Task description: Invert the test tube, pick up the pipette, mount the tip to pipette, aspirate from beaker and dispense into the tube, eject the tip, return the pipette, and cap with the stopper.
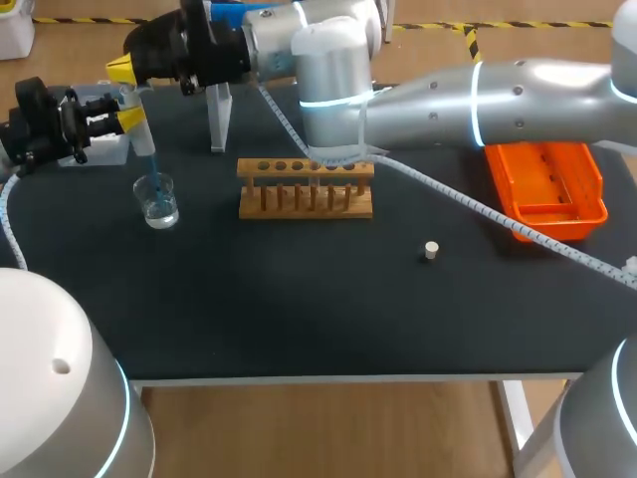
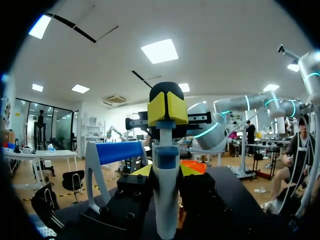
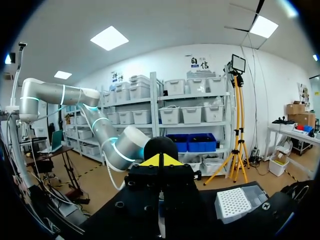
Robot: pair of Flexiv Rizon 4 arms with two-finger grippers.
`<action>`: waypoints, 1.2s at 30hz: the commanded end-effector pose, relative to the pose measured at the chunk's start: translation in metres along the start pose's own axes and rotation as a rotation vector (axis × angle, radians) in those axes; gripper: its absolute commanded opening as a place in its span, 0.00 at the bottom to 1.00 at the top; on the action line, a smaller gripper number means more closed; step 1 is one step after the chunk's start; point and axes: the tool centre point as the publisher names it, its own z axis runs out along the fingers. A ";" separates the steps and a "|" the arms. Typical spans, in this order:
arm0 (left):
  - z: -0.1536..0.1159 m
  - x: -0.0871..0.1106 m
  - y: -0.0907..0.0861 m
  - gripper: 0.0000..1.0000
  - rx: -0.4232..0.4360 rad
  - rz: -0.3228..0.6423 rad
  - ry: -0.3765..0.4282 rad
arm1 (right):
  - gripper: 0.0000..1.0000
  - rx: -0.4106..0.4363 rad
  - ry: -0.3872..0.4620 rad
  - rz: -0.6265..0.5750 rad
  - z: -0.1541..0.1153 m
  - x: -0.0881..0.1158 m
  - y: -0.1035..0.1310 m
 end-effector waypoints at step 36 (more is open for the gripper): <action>0.000 -0.002 -0.003 0.00 0.002 0.001 0.005 | 1.00 0.035 0.030 -0.150 -0.029 0.036 0.062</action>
